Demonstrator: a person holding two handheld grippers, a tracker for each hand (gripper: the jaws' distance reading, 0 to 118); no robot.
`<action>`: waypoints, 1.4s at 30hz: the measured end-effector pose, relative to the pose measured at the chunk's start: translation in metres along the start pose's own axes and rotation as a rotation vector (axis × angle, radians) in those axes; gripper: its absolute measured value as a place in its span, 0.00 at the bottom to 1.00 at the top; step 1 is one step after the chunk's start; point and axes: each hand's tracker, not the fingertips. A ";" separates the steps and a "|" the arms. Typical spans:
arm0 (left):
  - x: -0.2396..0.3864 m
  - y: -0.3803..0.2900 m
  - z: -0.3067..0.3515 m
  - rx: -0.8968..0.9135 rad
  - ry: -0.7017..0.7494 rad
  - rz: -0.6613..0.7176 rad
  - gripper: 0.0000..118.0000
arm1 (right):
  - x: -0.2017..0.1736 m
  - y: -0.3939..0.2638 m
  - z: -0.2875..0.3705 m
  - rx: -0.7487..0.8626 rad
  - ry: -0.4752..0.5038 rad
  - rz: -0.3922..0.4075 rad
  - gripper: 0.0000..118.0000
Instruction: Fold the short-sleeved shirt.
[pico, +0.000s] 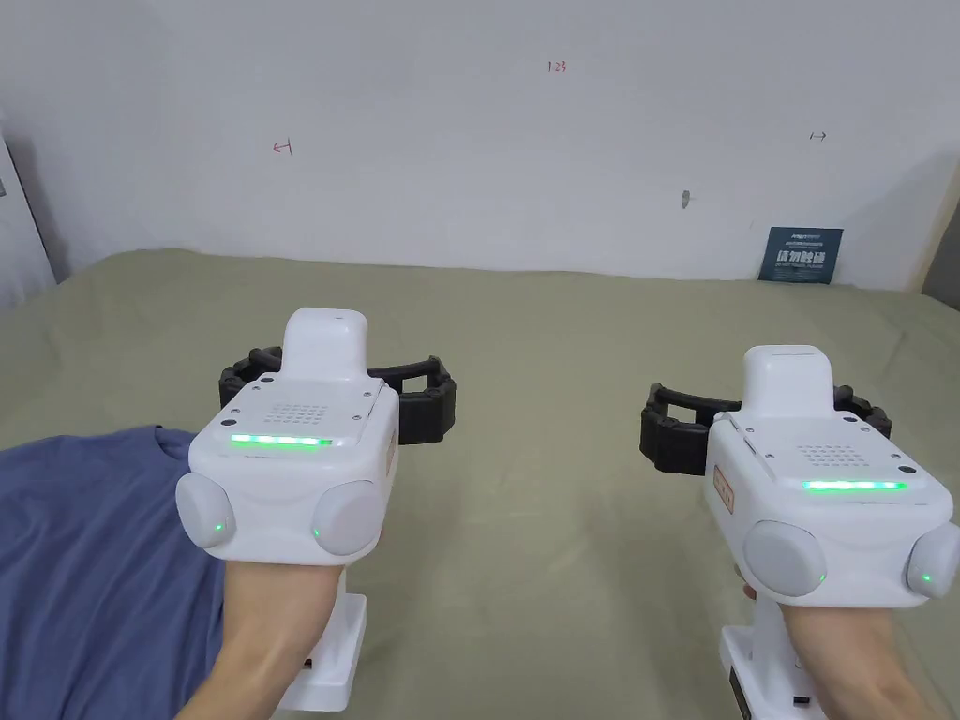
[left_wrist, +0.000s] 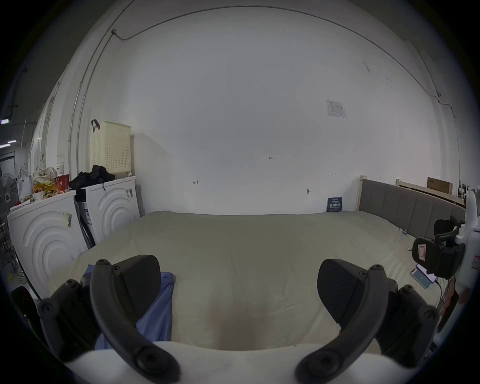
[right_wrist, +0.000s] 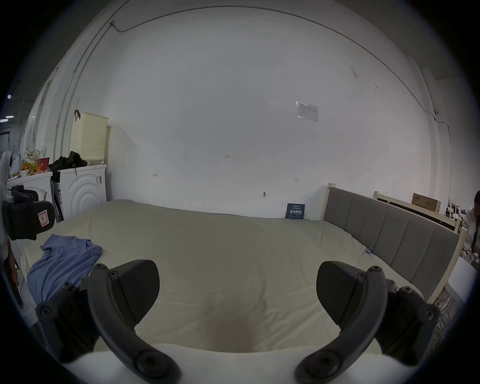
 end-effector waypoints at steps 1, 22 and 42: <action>0.000 0.000 0.000 0.000 0.000 0.002 1.00 | 0.000 0.000 0.000 0.001 0.001 0.001 1.00; 0.001 -0.005 0.002 0.034 0.017 -0.001 1.00 | -0.001 0.000 0.002 0.024 0.001 0.010 1.00; 0.006 -0.004 0.003 0.049 0.003 -0.031 1.00 | 0.003 -0.001 -0.001 0.045 0.010 0.038 1.00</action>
